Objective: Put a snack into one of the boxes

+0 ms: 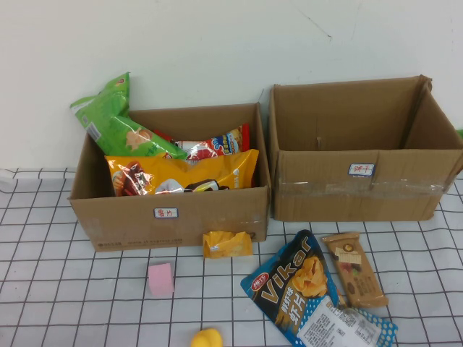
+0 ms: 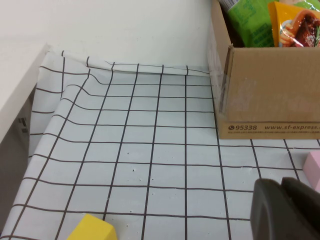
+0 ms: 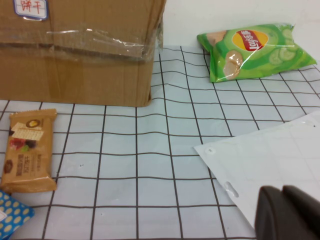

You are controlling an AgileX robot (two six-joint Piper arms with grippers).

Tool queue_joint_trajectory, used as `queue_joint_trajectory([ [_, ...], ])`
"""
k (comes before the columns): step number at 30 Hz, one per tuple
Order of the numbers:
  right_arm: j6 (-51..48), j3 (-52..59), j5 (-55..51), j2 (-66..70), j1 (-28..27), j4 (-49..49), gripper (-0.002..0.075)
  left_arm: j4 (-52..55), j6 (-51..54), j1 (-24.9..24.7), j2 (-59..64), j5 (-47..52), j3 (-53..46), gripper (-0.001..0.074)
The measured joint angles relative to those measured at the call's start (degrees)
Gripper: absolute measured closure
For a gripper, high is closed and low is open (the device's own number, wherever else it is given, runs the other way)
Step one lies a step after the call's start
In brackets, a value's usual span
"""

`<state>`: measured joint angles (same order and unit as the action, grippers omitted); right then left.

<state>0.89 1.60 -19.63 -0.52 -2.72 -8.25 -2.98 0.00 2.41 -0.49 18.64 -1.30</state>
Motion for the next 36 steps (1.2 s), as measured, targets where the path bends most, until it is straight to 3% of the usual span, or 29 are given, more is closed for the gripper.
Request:
queue_joint_trajectory([
  [21, 0.0, 0.0, 0.0, 0.0, 0.0, 1.9, 0.0727, 0.0, 0.0, 0.0, 0.0, 0.0, 0.0, 0.0736],
  [25, 1.1, 0.0, 0.3, 0.0, 0.0, 15.1, 0.0727, 0.0, 0.0, 0.0, 0.0, 0.0, 0.0, 0.0736],
  [29, 7.0, 0.0, 0.4, 0.0, 0.0, 43.6, 0.0727, 0.0, 0.0, 0.0, 0.0, 0.0, 0.0, 0.0736],
  [36, 3.4, 0.0, 3.0, 0.0, 0.0, 52.4, 0.0727, 0.0, 0.0, 0.0, 0.0, 0.0, 0.0, 0.0736],
])
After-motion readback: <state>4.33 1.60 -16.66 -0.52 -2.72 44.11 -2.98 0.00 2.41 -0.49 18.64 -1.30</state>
